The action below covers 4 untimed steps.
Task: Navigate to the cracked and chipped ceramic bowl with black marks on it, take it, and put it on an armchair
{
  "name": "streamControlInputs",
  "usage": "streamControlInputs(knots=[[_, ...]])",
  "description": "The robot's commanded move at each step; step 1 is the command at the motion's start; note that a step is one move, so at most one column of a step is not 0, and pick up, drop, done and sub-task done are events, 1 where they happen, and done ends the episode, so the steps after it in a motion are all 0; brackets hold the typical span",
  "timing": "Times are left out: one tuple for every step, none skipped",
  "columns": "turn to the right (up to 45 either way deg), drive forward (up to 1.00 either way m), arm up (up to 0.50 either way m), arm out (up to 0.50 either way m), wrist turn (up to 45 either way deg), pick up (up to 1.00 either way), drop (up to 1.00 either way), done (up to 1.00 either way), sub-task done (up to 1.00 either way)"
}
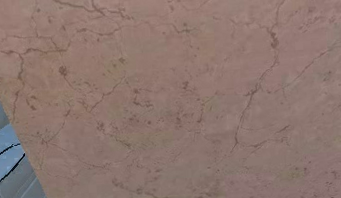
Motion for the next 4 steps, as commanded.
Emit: streamControlInputs(knots=[[0.0, 0.00, 0.00, 0.00, 45.0, 0.00, 0.00, 0.00, 0.00], [0.0, 0.00, 0.00, 0.00, 9.0, 0.00, 0.00, 0.00, 0.00], [0.0, 0.00, -0.26, 0.00, 0.0, 0.00, 0.00, 0.00, 0.00], [0.0, 0.00, 0.00, 0.00, 0.0, 1.00, 0.00, 0.00, 0.00]])
